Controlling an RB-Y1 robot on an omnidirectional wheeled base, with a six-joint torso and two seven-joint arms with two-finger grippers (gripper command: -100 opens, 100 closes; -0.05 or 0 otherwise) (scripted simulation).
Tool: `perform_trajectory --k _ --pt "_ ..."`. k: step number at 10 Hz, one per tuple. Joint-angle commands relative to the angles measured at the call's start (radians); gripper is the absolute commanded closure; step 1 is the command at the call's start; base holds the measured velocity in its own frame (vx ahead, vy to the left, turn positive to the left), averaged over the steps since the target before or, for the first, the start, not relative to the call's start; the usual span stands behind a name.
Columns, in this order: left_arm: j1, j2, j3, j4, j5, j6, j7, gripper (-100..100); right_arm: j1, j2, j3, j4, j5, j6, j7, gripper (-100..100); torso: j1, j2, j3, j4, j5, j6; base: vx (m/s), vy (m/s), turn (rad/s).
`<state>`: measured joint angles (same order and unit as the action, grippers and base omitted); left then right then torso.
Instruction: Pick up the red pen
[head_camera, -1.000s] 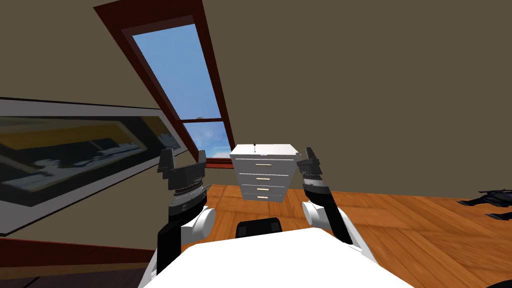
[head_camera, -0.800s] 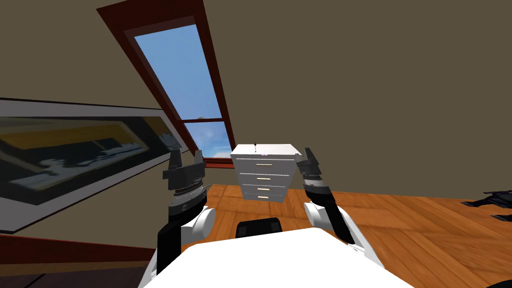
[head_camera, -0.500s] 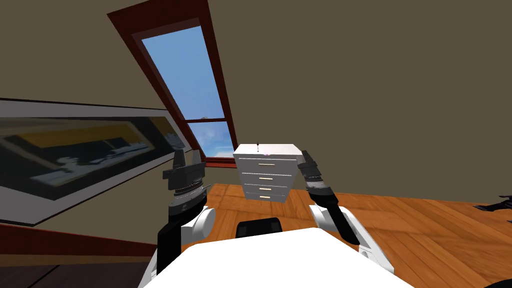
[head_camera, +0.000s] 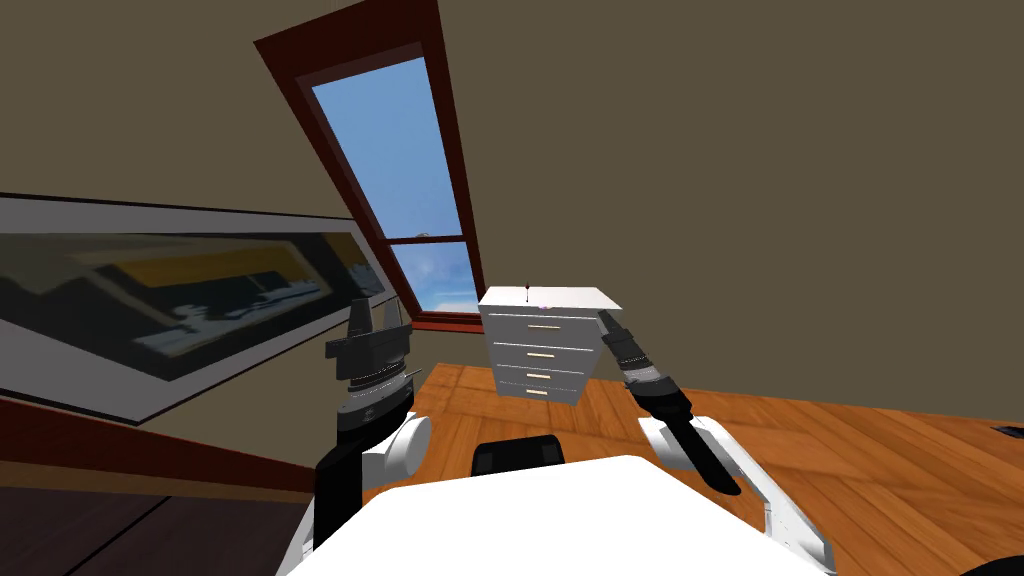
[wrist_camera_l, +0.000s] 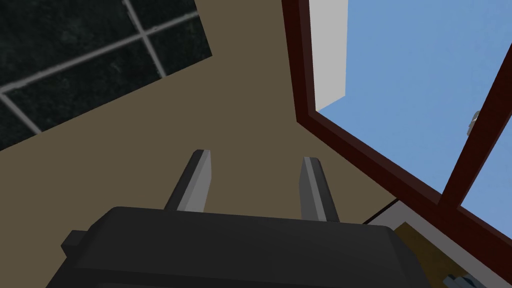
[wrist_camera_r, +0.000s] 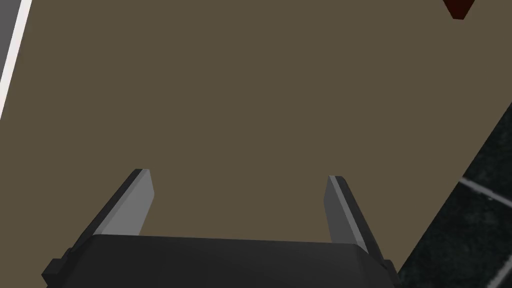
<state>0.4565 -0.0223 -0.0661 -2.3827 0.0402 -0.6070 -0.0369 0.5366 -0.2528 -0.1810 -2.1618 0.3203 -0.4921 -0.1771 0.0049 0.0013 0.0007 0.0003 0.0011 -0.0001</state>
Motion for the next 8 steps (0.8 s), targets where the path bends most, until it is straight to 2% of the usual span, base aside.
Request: perform_trajectory --k 1,2,4,5,6,7,8 --pt "0.000 0.000 0.000 0.000 0.000 0.000 0.000 0 0.009 -0.047 -0.039 0.043 0.050 -0.030 -0.012 -100 0.000 0.000 0.000 0.000 0.000 0.000 -0.014 0.114 0.100" --pt "0.000 0.000 0.000 0.000 0.000 0.000 0.000 0 0.009 -0.047 -0.039 0.043 0.061 -0.030 -0.012 -100 0.002 0.000 0.000 0.000 0.000 0.000 -0.012 0.089 0.029" --pt "0.000 0.000 0.000 0.000 0.000 0.000 0.000 0 0.023 -0.113 -0.093 0.099 0.129 -0.067 -0.029 -100 0.001 0.001 0.000 0.000 0.000 0.000 -0.024 0.109 0.090" --pt "0.000 0.000 0.000 0.000 0.000 0.000 0.000 0 0.023 -0.113 -0.093 0.099 0.147 -0.067 -0.029 -100 0.003 0.000 0.000 0.000 0.001 0.000 -0.010 0.101 0.018" --pt "0.000 0.000 0.000 0.000 0.000 0.000 0.000 0 0.030 -0.147 -0.122 0.127 0.182 -0.086 -0.039 -100 0.002 0.000 0.000 0.000 0.001 0.000 -0.009 0.107 0.048" --pt "0.000 0.000 0.000 0.000 0.000 0.000 0.000 0 0.030 -0.147 -0.122 0.127 0.192 -0.086 -0.039 -100 0.002 0.000 0.000 0.000 0.000 0.000 -0.005 0.070 0.034" --pt "0.000 0.000 0.000 0.000 0.000 0.000 0.000 0 0.038 -0.182 -0.151 0.156 0.231 -0.104 -0.049 -100 0.000 0.000 0.000 0.000 0.000 0.000 0.005 0.079 0.087"
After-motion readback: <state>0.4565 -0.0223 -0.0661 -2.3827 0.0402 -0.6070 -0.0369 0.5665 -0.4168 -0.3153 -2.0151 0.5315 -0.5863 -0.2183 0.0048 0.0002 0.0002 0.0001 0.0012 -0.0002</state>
